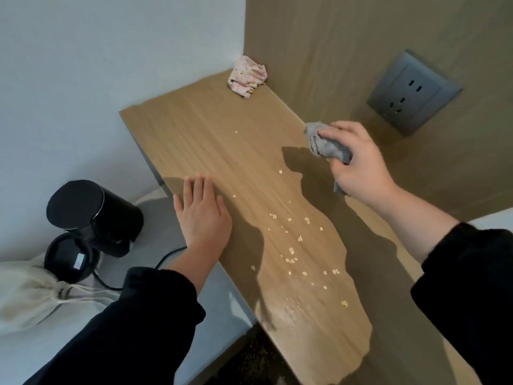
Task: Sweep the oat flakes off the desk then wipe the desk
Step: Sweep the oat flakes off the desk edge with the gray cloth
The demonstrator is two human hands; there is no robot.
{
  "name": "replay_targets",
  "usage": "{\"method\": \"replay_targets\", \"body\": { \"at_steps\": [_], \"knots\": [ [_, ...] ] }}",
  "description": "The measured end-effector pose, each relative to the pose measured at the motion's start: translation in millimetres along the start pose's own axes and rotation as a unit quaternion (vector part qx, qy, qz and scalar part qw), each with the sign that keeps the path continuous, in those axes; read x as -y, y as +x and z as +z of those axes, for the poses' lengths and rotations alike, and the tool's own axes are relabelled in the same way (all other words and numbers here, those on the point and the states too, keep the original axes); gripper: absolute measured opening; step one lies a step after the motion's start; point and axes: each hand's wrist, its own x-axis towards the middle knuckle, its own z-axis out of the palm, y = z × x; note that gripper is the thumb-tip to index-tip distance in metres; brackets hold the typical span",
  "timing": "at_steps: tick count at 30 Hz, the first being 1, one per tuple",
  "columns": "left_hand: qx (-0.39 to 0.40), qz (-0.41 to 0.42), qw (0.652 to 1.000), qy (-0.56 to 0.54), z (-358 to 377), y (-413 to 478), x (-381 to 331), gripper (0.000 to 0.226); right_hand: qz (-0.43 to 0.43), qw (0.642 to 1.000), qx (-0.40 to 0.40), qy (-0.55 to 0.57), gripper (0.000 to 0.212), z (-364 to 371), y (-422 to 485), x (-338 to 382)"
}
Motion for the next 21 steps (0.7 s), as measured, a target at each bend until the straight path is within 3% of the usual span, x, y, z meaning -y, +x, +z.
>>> {"method": "replay_targets", "body": {
  "at_steps": [4, 8, 11, 14, 17, 21],
  "knots": [
    [-0.010, -0.004, 1.000, 0.008, -1.3, 12.8, 2.2, 0.053, -0.031, 0.997, 0.032, -0.061, 0.046, 13.0, 76.3, 26.0],
    [-0.017, -0.007, 1.000, 0.003, -1.7, 13.0, 2.3, 0.055, -0.011, 0.990, 0.120, -0.067, 0.048, 57.9, 135.9, 26.5],
    [-0.014, -0.005, 1.000, 0.005, -2.6, 13.2, 1.9, 0.057, 0.017, 0.981, 0.188, -0.055, 0.053, 103.3, 157.4, 25.8],
    [-0.012, -0.003, 1.000, 0.005, -2.0, 14.8, 3.6, 0.059, 0.012, 0.978, 0.195, -0.080, 0.057, 137.8, 161.9, 24.0],
    [-0.016, -0.003, 1.000, -0.006, -2.1, 15.3, 4.8, 0.058, -0.032, 0.978, 0.190, -0.083, 0.057, 148.5, 147.7, 28.8],
    [-0.025, -0.017, 0.998, -0.058, -3.7, 16.4, 5.0, 0.055, -0.140, 0.955, 0.258, -0.046, 0.059, 142.6, 99.5, 37.2]
  ]
}}
